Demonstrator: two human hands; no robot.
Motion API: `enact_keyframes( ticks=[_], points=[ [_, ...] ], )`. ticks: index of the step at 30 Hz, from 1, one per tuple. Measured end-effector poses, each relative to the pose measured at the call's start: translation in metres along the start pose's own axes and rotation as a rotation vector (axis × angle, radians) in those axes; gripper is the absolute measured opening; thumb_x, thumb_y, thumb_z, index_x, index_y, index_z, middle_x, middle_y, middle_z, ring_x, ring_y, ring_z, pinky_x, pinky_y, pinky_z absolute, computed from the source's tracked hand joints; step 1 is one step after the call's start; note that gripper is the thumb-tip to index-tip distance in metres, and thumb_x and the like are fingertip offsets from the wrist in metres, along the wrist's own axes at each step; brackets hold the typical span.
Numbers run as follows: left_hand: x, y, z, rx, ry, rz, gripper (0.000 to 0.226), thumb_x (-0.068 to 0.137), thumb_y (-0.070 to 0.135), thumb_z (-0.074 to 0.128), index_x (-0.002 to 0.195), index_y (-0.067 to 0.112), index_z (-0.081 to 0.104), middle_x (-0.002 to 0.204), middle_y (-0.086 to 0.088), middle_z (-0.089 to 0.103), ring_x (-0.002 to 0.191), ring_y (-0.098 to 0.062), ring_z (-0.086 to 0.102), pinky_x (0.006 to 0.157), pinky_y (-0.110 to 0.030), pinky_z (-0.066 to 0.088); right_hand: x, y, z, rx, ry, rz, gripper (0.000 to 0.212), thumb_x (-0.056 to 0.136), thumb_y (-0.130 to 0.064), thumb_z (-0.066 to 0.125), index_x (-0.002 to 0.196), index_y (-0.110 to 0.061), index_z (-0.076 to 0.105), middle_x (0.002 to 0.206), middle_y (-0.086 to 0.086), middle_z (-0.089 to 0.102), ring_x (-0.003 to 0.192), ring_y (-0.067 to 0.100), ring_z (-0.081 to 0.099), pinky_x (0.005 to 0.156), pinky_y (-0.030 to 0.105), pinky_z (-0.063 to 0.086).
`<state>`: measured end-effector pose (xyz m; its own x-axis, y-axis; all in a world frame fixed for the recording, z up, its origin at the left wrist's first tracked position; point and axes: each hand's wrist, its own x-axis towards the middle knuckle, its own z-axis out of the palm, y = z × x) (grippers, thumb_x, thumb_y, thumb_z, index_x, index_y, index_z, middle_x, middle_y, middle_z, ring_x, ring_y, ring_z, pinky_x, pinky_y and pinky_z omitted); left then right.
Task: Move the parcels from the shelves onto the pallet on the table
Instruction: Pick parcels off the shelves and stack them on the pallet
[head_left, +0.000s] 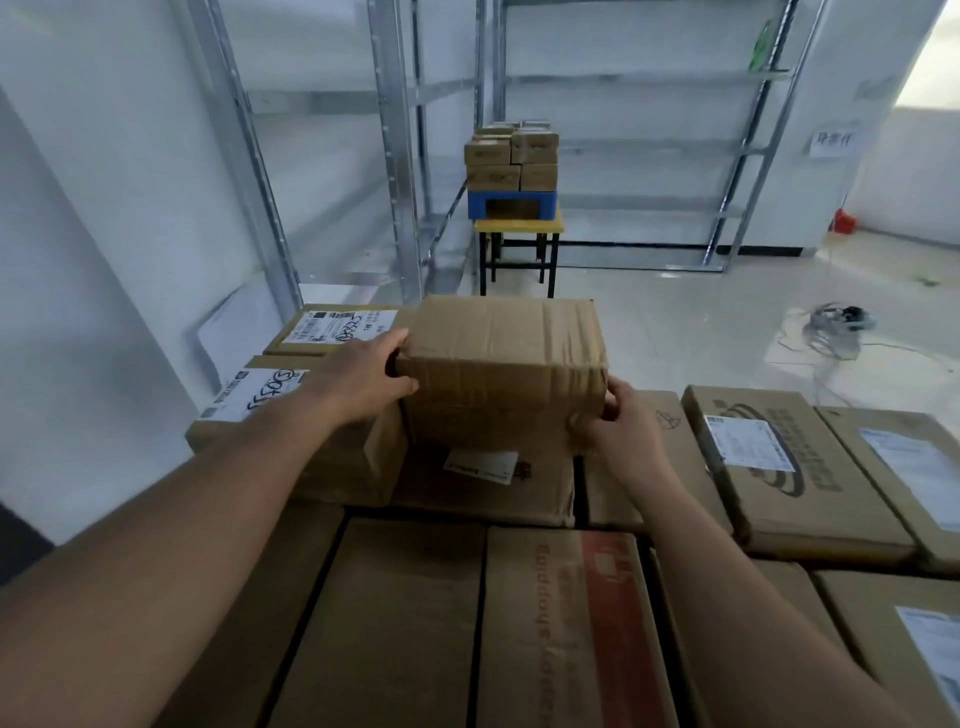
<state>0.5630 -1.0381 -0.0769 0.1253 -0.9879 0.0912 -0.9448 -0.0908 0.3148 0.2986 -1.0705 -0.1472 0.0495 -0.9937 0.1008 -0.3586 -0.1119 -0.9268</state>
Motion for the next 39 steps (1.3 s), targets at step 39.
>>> enact_keyframes(
  ticks=[39],
  points=[
    [-0.299, 0.031, 0.075, -0.139, 0.358, -0.140, 0.062, 0.086, 0.057, 0.036, 0.135, 0.021, 0.048, 0.131, -0.003, 0.056, 0.120, -0.021, 0.048, 0.093, -0.035, 0.040, -0.246, -0.003, 0.033, -0.544, -0.140, -0.490, 0.032, 0.091, -0.022, 0.055, 0.122, -0.018, 0.055, 0.140, 0.006, 0.045, 0.128, 0.026, 0.043, 0.097, 0.040, 0.046]
  ],
)
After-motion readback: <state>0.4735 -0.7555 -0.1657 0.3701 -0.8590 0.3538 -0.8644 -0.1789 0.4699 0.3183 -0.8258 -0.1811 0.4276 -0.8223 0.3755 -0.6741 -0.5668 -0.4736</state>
